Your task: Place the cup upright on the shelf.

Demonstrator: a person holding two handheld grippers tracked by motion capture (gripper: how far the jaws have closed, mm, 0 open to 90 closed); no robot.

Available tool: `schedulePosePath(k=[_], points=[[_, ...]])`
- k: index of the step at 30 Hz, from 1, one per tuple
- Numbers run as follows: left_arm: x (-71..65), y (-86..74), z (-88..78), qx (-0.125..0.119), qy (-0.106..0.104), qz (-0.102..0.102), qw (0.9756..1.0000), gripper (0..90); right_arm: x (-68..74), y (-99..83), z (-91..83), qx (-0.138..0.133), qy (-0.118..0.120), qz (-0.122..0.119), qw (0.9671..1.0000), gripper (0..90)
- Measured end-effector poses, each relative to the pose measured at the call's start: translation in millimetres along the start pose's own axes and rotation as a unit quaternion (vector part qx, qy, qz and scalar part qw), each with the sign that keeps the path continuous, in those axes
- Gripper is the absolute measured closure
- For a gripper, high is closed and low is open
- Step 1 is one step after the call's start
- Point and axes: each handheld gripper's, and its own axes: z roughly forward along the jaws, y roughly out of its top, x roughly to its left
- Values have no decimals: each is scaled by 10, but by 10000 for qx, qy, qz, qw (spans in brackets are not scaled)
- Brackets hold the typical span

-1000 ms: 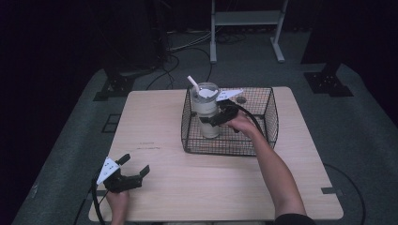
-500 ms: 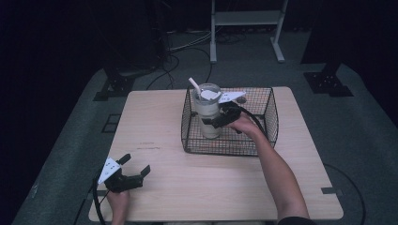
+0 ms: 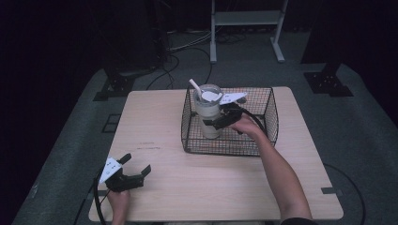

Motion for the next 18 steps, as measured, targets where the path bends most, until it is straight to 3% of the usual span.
schedulePosePath(k=[18], points=[[3,-1,-12,-13,-29,-6,10000,0,17,-7,-62,65,-14,-9,10000,88]])
